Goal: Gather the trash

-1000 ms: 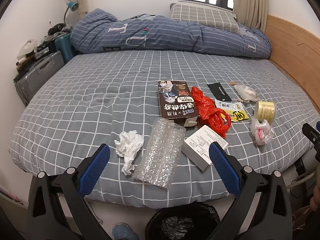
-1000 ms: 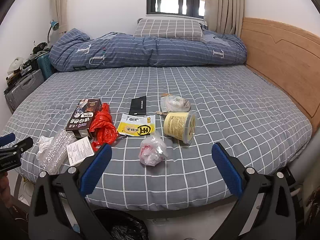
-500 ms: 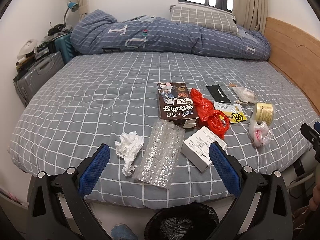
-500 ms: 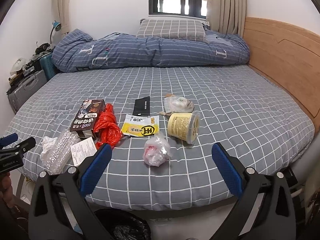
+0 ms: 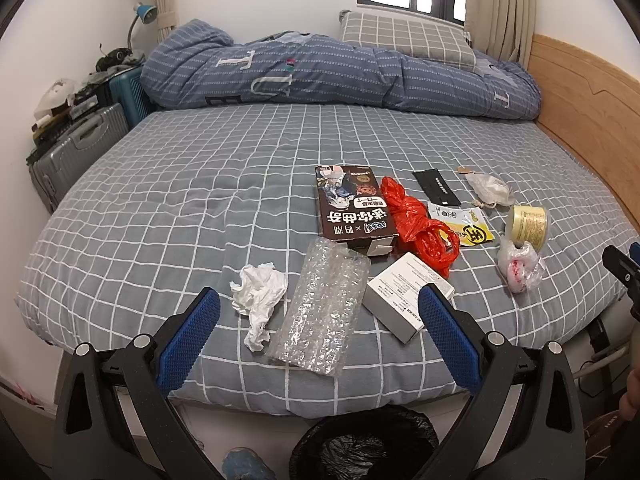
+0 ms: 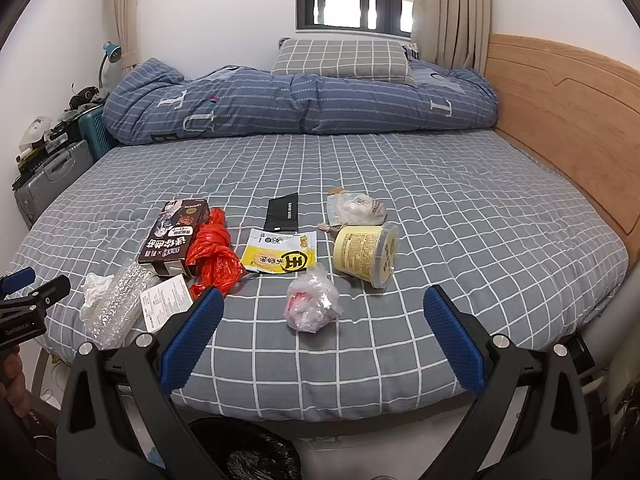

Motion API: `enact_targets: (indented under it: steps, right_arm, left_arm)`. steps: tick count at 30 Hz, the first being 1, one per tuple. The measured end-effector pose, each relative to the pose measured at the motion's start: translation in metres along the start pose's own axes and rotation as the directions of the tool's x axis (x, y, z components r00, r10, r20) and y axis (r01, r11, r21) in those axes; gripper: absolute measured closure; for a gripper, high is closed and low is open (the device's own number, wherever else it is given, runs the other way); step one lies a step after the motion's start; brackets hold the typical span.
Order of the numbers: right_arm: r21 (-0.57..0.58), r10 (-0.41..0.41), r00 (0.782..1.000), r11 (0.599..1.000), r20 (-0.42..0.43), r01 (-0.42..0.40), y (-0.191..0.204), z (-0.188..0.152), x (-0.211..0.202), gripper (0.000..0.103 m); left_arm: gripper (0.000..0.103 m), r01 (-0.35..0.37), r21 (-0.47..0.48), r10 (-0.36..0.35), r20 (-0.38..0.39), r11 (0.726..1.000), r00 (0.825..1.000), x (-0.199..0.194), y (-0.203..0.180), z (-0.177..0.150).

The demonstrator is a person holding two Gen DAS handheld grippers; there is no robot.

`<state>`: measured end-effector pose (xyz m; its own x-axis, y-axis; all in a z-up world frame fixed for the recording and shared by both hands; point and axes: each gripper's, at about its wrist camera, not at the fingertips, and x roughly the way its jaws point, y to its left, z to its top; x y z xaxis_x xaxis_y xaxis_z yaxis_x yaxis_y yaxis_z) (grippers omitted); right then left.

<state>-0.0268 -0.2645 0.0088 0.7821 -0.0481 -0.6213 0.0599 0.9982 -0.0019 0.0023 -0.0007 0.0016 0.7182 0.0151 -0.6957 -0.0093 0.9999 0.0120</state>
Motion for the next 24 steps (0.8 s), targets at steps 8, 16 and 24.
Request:
enact_targets:
  steps: [8,16,24]
  right_arm:
    - [0.007,0.004,1.000,1.000,-0.001,-0.004,-0.002,0.000,0.001,0.007]
    - [-0.013,0.011,1.000,1.000,0.001,-0.011,0.006,0.002,0.003,0.007]
    - [-0.079,0.071,0.997,0.994,-0.015,-0.072,0.046,0.003,0.023,0.007]
  left_arm:
    - [0.006,-0.002,0.001,0.002,0.002,1.000,1.000,0.000,0.000,0.000]
    - [0.006,-0.008,0.004,0.008,0.002,1.000,1.000,0.003,0.003,0.000]
    - [0.006,-0.071,-0.007,0.070,-0.030,0.997,0.997,0.026,0.030,-0.002]
